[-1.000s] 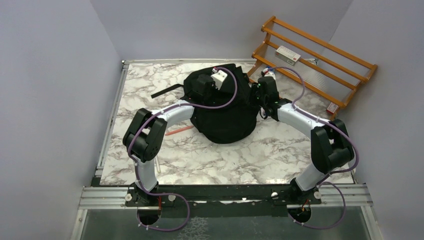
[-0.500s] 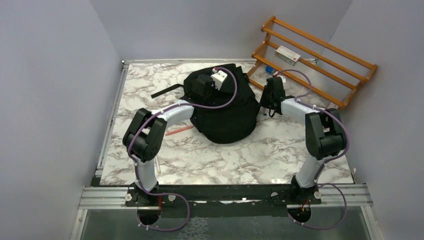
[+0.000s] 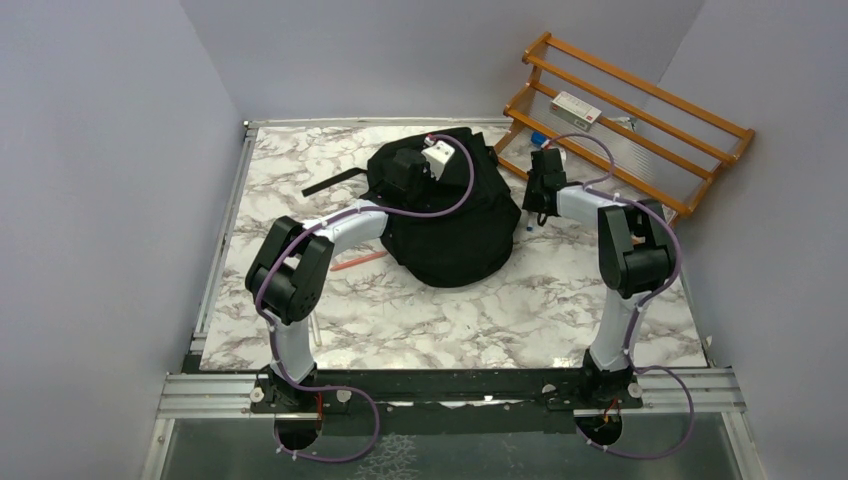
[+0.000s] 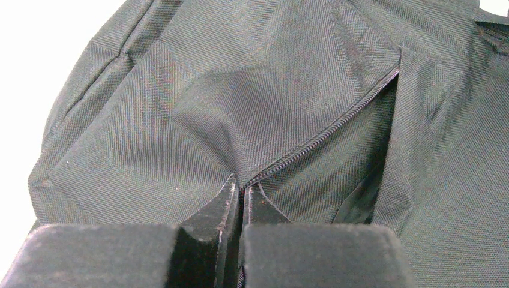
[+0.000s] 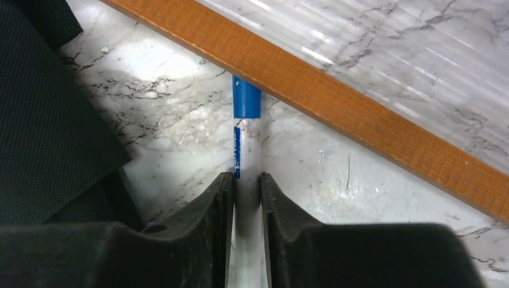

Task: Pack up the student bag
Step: Pick up the stationery from the center of the board, then place the stationery in the student bag.

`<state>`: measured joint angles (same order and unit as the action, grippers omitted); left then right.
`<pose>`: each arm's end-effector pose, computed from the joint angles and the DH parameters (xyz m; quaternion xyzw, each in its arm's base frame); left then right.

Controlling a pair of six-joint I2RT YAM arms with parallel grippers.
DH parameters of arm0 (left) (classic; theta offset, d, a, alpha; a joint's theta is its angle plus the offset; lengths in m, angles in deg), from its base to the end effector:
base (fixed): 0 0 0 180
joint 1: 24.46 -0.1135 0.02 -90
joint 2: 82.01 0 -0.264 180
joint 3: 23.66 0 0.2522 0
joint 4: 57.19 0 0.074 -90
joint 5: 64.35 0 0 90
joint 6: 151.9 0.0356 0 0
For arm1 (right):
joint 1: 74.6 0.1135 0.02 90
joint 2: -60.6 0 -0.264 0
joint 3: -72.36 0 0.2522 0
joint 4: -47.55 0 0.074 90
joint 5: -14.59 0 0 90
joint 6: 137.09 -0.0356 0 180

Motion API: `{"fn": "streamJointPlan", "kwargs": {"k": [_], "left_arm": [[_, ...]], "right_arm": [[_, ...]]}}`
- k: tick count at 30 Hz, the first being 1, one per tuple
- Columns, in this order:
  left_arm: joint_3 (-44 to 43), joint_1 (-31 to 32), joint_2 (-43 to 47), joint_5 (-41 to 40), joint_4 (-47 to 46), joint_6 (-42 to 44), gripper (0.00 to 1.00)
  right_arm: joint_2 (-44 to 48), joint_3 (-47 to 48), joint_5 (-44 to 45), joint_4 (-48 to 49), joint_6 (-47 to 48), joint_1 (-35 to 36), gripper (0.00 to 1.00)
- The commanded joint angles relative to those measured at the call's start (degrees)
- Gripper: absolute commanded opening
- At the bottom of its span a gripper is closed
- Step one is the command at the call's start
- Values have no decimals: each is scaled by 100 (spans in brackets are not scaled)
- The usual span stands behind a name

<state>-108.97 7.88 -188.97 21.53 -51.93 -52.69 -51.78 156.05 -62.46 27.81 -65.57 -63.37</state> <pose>0.3639 -0.2274 0.2234 0.2845 0.8030 -0.0748 0.5184 0.4075 0.0728 0.1552 0.0987 0.9246 -0.0115 0.3678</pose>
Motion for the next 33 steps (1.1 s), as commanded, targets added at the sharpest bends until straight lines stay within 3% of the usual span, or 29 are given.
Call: {"fn": "streamJointPlan", "kwargs": {"k": [1, 6, 11, 18, 23, 27, 33], "left_arm": [[-87, 24, 254, 126, -188, -21, 0], [-131, 24, 254, 133, -135, -17, 0], [-126, 27, 259, 157, -140, -36, 0], [-285, 24, 185, 251, 34, -155, 0], [-296, 21, 175, 146, 73, -104, 0], [-283, 25, 174, 88, 65, -108, 0], [-254, 24, 193, 73, -45, -280, 0]], "right_arm": [[-193, 99, -267, -388, 108, -83, 22], [224, -197, -494, -221, -48, -221, 9], [1095, -453, -494, 73, -138, -260, 4], [2317, -668, -1729, 546, -802, -261, 1], [2118, -328, -3519, 150, -1827, -253, 1], [1946, -722, -4763, 1039, -2915, -152, 1], [1622, -568, -5073, 971, -3109, 420, 1]]}}
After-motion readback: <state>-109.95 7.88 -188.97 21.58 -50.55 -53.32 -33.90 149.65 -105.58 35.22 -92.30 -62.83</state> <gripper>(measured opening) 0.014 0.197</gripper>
